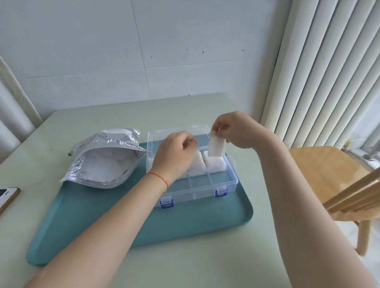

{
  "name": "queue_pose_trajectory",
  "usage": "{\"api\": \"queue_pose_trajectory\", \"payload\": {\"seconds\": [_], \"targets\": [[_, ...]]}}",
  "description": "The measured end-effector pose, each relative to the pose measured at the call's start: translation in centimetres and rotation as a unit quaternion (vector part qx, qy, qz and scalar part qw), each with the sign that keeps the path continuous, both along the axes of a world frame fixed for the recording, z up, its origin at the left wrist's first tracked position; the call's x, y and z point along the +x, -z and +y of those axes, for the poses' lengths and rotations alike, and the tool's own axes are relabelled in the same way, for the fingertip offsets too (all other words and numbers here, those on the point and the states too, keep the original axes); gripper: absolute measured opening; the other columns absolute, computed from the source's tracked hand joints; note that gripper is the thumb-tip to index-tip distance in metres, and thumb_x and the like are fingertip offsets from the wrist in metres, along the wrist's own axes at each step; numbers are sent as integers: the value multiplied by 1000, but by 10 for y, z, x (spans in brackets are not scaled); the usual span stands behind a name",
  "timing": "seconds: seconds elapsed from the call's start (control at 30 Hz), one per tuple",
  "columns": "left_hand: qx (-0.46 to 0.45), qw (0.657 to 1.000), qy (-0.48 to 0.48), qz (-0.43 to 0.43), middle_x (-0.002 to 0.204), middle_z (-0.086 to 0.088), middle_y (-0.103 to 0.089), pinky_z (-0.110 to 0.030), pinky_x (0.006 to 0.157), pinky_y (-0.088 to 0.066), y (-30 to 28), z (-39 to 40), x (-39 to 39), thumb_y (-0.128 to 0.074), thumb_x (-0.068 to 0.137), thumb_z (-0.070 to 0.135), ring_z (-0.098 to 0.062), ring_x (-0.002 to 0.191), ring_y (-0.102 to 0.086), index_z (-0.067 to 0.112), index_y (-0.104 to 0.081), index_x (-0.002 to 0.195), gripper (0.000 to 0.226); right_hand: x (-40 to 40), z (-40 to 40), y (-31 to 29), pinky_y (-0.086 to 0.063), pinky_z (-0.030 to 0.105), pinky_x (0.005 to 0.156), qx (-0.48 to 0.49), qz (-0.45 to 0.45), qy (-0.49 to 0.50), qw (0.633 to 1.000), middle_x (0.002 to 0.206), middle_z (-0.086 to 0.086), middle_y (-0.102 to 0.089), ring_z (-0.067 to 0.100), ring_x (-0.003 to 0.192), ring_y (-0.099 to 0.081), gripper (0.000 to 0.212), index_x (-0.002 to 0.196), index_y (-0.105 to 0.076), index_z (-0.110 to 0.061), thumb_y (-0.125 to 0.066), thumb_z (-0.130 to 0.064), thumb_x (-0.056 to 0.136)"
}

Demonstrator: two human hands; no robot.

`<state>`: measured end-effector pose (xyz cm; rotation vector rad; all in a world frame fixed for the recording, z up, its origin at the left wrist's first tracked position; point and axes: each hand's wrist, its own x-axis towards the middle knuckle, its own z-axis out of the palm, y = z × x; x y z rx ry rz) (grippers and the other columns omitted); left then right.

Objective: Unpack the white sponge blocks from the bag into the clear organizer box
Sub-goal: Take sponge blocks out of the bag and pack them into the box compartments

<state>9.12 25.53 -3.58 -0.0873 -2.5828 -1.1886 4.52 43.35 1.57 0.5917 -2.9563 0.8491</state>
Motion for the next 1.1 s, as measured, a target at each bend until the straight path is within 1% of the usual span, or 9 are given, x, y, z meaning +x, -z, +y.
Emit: {"api": "queue_pose_trajectory", "payload": {"seconds": [0.03,0.1,0.33,0.57,0.63,0.73,0.8,0.93,1.1], "targets": [[-55,998,10,17,89,2,-65,-24,75,-38,4,2,-1,-54,92,13,-15,85,-54,14,-71,92,17,-3,2,5,-38,19,58,7,-9,-2,1000,83,-4,-59,14,70,-51,15,100,-69,-16,-56,-12,93],[-102,994,29,8,97,0,-66,-22,75,-36,8,5,-2,-52,91,10,-16,88,-54,15,-72,95,21,-6,2,12,-39,24,63,14,-19,-5,1000,92,0,-60,13,70,-50,17,104,-70,-14,-56,-11,94],[-154,986,55,-4,94,-3,-63,-35,78,-47,18,11,3,-46,93,11,-26,89,-57,13,-61,107,21,-9,1,22,-41,24,78,32,-30,-4,999,98,-3,-60,16,89,-55,21,109,-71,-15,-55,-11,94],[-216,973,84,-9,90,-2,-61,-33,67,-39,15,13,7,-46,91,16,-27,82,-51,14,-51,113,22,-9,-4,25,-46,29,82,34,-34,-3,999,97,-3,-59,19,91,-57,23,110,-70,-13,-54,-10,94],[-227,969,99,-9,93,-3,-61,-34,70,-42,15,14,8,-46,91,17,-29,88,-53,17,-51,117,27,-10,-7,29,-47,29,82,48,-40,-1,998,97,-2,-62,18,89,-57,22,108,-71,-13,-55,-10,93],[-250,960,120,-29,101,-6,-59,-36,89,-46,16,15,5,-44,95,23,-27,104,-51,26,-55,131,37,-11,-9,33,-47,27,75,50,-42,8,998,94,-1,-69,17,85,-60,18,98,-75,-15,-61,-11,89],[-283,951,120,-26,103,-8,-55,-37,95,-43,20,17,2,-42,100,33,-28,110,-48,27,-59,130,35,-11,-10,34,-44,24,71,48,-35,14,998,88,-3,-69,15,82,-61,17,92,-77,-16,-63,-9,87],[-327,937,115,-43,103,-3,-49,-38,98,-39,21,20,1,-33,100,54,-25,113,-44,32,-63,126,45,-14,-14,38,-46,25,68,60,-3,24,998,83,-5,-66,17,81,-60,15,81,-71,-19,-64,-6,81],[-345,930,118,-43,96,2,-42,-37,95,-39,16,22,1,-29,99,58,-23,112,-43,36,-61,129,48,-15,-15,43,-40,28,69,126,37,38,991,95,-2,-47,19,84,-52,11,86,-68,-21,-69,-12,80]]}}
